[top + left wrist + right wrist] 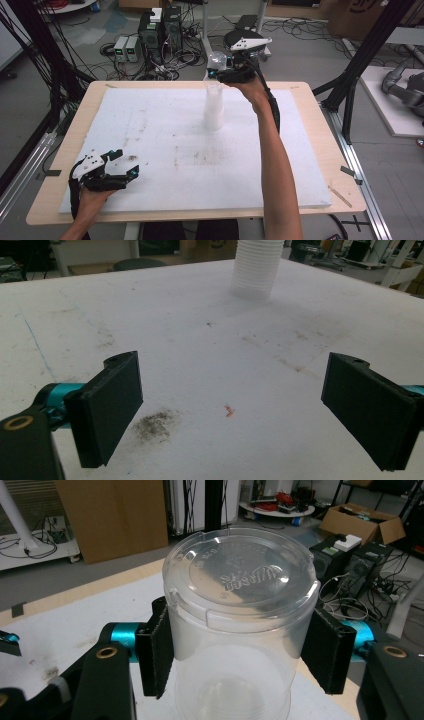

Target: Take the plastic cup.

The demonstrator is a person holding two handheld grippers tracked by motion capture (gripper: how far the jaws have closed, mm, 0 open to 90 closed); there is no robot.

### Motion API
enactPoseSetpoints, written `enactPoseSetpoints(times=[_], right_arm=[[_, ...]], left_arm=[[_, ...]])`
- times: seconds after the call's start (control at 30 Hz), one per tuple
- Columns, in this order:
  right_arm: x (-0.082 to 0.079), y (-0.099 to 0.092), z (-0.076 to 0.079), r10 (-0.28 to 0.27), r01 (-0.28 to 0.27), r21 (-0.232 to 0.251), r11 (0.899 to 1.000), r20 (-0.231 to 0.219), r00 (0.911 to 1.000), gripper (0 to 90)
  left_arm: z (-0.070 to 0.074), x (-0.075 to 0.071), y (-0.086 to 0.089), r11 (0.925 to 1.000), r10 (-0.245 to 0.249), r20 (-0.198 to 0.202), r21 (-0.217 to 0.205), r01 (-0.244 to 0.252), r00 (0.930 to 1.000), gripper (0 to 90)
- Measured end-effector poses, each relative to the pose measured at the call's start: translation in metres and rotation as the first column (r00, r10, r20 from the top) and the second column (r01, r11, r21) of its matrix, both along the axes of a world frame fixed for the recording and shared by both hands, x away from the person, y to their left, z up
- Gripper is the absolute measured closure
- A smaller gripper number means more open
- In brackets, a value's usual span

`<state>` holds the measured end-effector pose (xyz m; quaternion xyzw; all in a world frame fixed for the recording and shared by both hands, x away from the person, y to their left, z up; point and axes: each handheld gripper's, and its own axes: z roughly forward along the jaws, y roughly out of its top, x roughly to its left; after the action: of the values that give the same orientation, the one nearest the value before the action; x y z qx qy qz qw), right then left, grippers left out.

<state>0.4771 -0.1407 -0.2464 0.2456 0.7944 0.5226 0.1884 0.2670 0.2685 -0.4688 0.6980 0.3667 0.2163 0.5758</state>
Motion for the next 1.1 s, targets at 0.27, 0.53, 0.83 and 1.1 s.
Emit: enactPoseSetpoints(times=[0.27, 0.53, 0.83, 1.1], right_arm=[[-0.006, -0.002, 0.010, 0.022, -0.022, 0.002, 1.000, -0.015, 0.9996, 37.2], [-0.034, -0.023, 0.012, 0.086, -0.086, 0.049, 0.995, 0.002, 0.9963, 37.2], [-0.093, -0.050, -0.001, 0.159, -0.161, 0.092, 0.983, 0.023, 0.9870, 37.4], [-0.139, -0.056, -0.037, 0.229, -0.229, 0.111, 0.967, 0.013, 0.9733, 37.3]], left_arm=[[0.000, -0.001, 0.000, 1.0000, 0.002, 0.001, -0.004, -0.002, 1.0000, 9.4], [0.000, -0.001, 0.000, 1.0000, 0.001, 0.005, -0.003, -0.001, 1.0000, 9.4], [0.000, -0.001, 0.000, 1.0000, 0.007, -0.001, 0.004, -0.007, 1.0000, 9.4], [0.000, -0.001, -0.001, 0.9996, 0.025, -0.003, 0.010, -0.025, 0.9997, 9.4]])
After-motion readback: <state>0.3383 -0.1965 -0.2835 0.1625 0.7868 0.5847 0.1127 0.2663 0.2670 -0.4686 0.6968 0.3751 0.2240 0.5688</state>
